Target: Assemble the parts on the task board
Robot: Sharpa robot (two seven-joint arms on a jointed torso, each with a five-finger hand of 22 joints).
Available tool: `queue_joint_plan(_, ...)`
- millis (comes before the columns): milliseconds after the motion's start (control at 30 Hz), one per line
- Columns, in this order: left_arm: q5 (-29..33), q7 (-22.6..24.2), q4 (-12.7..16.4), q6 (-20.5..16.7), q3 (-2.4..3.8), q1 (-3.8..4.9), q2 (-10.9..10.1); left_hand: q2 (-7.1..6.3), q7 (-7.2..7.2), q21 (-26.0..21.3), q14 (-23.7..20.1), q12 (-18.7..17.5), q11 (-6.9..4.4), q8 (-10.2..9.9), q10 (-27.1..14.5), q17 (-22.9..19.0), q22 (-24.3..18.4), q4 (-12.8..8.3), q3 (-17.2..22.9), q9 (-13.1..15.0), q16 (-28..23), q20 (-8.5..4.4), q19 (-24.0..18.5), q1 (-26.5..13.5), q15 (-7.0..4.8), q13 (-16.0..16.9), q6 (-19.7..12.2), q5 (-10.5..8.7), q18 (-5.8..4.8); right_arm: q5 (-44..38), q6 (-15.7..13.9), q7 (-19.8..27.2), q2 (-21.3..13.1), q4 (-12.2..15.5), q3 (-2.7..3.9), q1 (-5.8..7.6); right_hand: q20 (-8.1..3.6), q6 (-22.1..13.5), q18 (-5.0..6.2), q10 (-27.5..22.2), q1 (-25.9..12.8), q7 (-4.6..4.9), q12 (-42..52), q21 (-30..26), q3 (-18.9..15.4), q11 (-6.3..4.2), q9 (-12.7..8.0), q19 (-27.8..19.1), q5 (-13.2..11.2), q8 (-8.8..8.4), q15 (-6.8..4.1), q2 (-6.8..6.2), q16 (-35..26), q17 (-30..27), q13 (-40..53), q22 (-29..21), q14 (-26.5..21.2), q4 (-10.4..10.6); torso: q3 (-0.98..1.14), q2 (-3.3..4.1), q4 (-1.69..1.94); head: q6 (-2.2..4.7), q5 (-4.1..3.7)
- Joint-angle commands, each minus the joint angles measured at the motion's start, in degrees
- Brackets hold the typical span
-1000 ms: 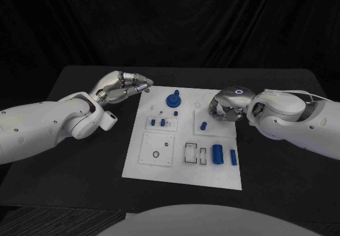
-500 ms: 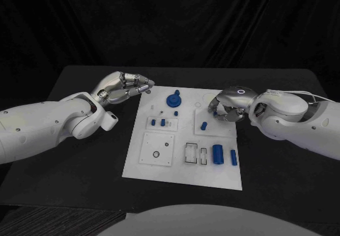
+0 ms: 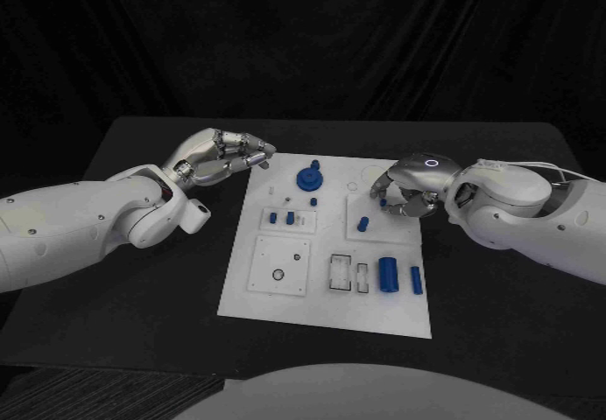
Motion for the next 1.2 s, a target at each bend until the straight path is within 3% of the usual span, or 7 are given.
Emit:
queue_joint_plan(33,0.40,0.42,0.04,0.89,0.05,-0.12,0.14,0.01,0.01,0.41,0.35,0.42,0.59,0.49,0.04,-0.14,-0.13,0.04,0.48,-0.11,0.22,0.23,0.56,0.80,-0.04,-0.09,-0.18,0.49,0.55,-0.42,-0.11,-0.82,-0.25,-0.01,-0.13,-0.27,-0.02,2.32,0.99,0.18,0.06,0.04,0.40,-0.62,0.63,-0.17,0.50,0.47,1.77,1.41,0.15,0.53,-0.22,-0.18,0.06,-0.12,-0.35,-0.44,0.00,0.01,-0.01,0.00,-0.05)
queue_joint_plan(333,0.40,0.35,-0.01,1.16,0.05,-0.18,0.27,-0.06,-0.05,0.49,0.51,0.79,0.80,0.78,0.27,-0.35,-0.34,0.03,0.78,-0.26,0.33,0.35,1.00,1.34,0.07,-0.16,-0.08,1.39,0.57,-0.42,-0.04,-0.80,-0.29,-0.12,-0.13,-0.27,-0.38,4.19,0.96,1.35,0.49,0.06,1.32,-0.86,1.17,-0.41,1.78,0.74,6.20,3.20,-0.10,0.83,0.00,-0.24,0.13,0.31,-0.39,-1.52,0.03,0.02,-0.04,0.00,0.00)
queue_joint_plan(600,0.40,0.26,-0.07,1.36,0.05,-0.22,0.33,-0.11,-0.07,0.63,0.78,1.07,0.94,0.98,0.48,-0.47,-0.45,0.04,0.98,-0.37,0.48,0.44,1.44,1.67,0.19,-0.18,-0.01,2.02,0.59,-0.42,0.34,-0.76,-0.19,-0.24,-0.13,-0.27,-0.51,5.32,0.88,3.12,0.64,0.18,2.40,-0.79,1.52,-0.63,2.68,0.73,8.35,4.36,-0.05,1.19,0.15,-0.27,0.39,1.05,-0.39,-2.32,0.01,0.01,-0.02,0.00,0.04)
queue_joint_plan(1200,0.40,-0.05,-0.30,1.71,0.05,-0.40,0.65,0.00,-0.10,1.09,1.63,1.63,1.35,1.35,0.95,-0.68,-0.65,-0.02,1.57,-0.64,0.90,0.68,2.59,2.45,0.57,-0.20,0.12,3.03,0.58,-0.42,0.11,-0.27,0.22,-0.52,-0.13,-0.34,-0.23,8.76,0.78,7.93,0.55,0.08,3.93,-0.75,1.62,-1.34,4.30,0.41,7.88,6.54,0.42,2.05,-1.23,-2.33,0.54,1.91,-1.13,-3.69,-0.02,-0.04,0.01,0.00,0.02)
